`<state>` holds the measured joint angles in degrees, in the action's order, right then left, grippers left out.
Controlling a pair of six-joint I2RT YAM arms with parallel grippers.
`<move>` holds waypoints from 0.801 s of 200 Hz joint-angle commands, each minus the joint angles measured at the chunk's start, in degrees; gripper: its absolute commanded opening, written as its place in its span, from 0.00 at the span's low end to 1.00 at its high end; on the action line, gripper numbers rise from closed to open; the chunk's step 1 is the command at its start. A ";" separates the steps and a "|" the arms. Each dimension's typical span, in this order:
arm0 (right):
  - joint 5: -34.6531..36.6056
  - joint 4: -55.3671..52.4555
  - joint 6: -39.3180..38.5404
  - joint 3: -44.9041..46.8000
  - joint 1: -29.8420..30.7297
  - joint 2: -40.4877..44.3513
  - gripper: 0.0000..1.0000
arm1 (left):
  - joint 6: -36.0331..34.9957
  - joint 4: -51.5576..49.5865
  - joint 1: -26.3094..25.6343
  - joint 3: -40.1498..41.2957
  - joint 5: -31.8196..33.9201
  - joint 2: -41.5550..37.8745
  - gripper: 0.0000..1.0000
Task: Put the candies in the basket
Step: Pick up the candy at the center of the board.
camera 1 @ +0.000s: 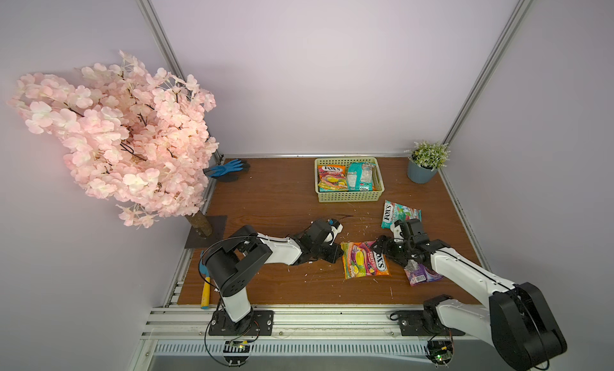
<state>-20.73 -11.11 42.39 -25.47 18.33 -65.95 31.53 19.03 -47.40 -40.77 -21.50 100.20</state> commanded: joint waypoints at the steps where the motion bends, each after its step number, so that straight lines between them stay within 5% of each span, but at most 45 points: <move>1: -9.15 7.37 4.02 4.98 -0.56 0.28 0.82 | -0.82 -9.75 -0.38 2.53 5.59 1.94 0.10; 41: -15.62 20.76 7.80 8.84 -1.98 5.07 0.79 | -0.97 -11.94 -0.49 2.98 7.82 1.18 0.13; 76: -14.36 16.94 3.25 7.25 -1.96 8.69 0.71 | -0.84 -12.75 -0.42 3.06 8.71 0.52 0.14; 160: -1.72 2.81 -9.68 0.09 -1.83 8.93 0.04 | 2.19 -10.14 -0.43 3.13 6.32 0.34 0.18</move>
<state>-28.03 -4.40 38.57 -20.82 16.32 -57.47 32.69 17.17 -47.66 -40.34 -17.78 98.72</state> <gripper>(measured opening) 0.095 0.166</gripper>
